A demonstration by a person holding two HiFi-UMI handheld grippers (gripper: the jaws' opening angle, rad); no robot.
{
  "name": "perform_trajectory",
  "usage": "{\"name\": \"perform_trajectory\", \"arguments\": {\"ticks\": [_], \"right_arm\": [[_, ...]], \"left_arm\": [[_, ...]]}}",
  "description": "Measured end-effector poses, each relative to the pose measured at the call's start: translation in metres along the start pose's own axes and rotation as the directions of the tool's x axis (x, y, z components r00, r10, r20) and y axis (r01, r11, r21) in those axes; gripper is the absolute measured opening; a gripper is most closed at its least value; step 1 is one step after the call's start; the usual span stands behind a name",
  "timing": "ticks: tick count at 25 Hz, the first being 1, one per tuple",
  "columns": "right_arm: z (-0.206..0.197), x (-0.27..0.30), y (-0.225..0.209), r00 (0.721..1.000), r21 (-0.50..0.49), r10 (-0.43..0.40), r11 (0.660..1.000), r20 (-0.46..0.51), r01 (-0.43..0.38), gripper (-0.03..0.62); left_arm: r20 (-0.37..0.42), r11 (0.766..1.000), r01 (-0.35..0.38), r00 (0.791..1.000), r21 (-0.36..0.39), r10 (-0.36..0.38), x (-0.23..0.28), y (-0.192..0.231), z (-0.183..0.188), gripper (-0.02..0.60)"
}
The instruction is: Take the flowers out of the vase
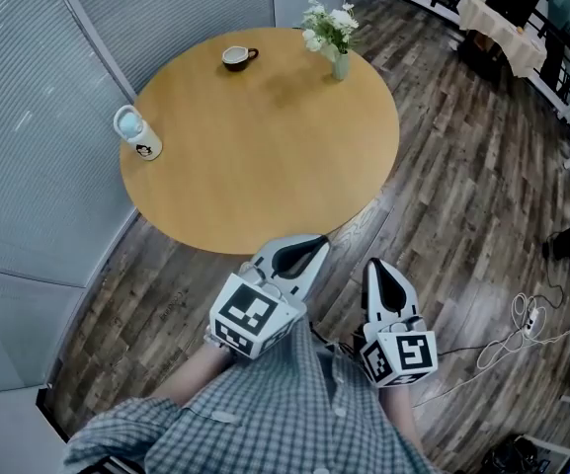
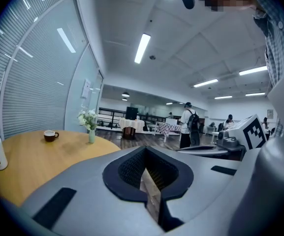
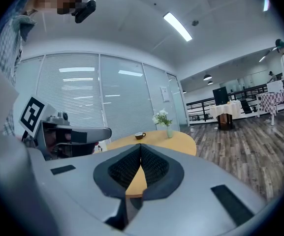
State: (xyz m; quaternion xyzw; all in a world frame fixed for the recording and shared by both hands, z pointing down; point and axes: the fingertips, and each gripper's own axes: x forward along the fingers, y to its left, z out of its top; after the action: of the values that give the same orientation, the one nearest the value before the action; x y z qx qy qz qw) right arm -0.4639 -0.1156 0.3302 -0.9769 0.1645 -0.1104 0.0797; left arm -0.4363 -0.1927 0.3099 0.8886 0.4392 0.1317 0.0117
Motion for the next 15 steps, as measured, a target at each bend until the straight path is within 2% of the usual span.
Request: {"name": "perform_trajectory", "arguments": {"ticks": [5, 9, 15], "right_arm": [[-0.003, -0.016, -0.020, 0.999, -0.006, -0.035, 0.999, 0.002, 0.035, 0.009], [-0.004, -0.032, -0.039, 0.996, 0.008, -0.087, 0.996, 0.012, 0.087, 0.009], [-0.010, -0.044, -0.057, 0.991, 0.077, -0.135, 0.988, 0.012, 0.134, 0.009]], "left_arm": [[0.019, 1.000, 0.014, 1.000, -0.008, -0.013, 0.013, -0.012, 0.004, 0.008], [0.025, 0.998, 0.053, 0.998, -0.016, -0.052, 0.025, -0.028, 0.005, 0.008], [0.004, 0.993, 0.114, 0.993, -0.005, -0.114, 0.045, -0.044, 0.004, 0.008]]}}
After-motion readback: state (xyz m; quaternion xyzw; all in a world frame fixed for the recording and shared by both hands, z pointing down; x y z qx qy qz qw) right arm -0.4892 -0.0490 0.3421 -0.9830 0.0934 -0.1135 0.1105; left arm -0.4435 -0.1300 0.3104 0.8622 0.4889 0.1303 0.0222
